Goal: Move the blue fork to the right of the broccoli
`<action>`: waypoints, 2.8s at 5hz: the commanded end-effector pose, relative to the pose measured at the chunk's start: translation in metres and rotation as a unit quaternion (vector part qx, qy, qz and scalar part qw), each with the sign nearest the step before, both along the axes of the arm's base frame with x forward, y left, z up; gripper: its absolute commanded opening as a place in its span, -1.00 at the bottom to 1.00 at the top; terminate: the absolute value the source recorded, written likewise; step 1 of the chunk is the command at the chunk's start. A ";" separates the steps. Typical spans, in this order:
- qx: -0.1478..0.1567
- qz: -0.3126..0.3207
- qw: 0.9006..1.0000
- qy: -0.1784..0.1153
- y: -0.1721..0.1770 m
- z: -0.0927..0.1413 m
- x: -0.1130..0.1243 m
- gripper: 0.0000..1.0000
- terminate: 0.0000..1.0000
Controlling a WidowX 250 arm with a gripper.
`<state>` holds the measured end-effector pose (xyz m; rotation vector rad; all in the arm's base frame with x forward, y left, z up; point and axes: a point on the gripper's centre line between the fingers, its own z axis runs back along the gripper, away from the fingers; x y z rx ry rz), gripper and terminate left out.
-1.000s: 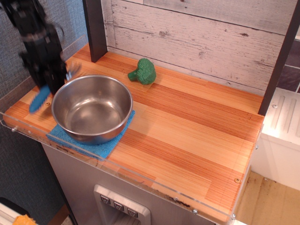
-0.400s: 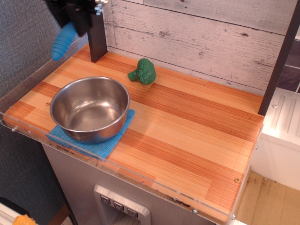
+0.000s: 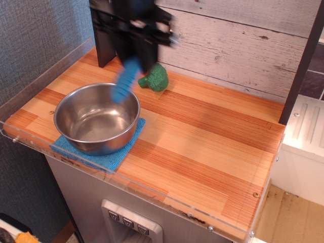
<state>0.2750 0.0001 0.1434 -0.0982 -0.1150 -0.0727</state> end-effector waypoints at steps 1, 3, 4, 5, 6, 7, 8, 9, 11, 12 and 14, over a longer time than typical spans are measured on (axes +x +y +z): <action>-0.026 -0.012 1.000 -0.002 -0.072 -0.041 0.027 -1.00 -1.00; -0.009 -0.037 0.999 -0.011 -0.052 -0.119 0.079 -1.00 -1.00; 0.006 -0.029 1.000 -0.003 -0.048 -0.138 0.082 -1.00 -1.00; 0.036 -0.037 0.998 -0.018 -0.054 -0.141 0.070 -1.00 -1.00; 0.066 -0.036 0.996 -0.040 -0.058 -0.139 0.057 -1.00 -1.00; 0.074 -0.026 0.996 -0.038 -0.052 -0.135 0.057 -1.00 -1.00; 0.049 -0.005 0.998 -0.031 -0.041 -0.121 0.064 1.00 -1.00; 0.023 0.008 0.999 -0.035 -0.029 -0.098 0.075 1.00 -1.00; -0.008 -0.009 0.995 -0.101 0.004 -0.006 0.063 1.00 -1.00; -0.004 -0.014 0.994 -0.108 0.010 0.013 0.054 1.00 -1.00; 0.014 -0.014 0.994 -0.109 0.021 0.018 0.047 1.00 -1.00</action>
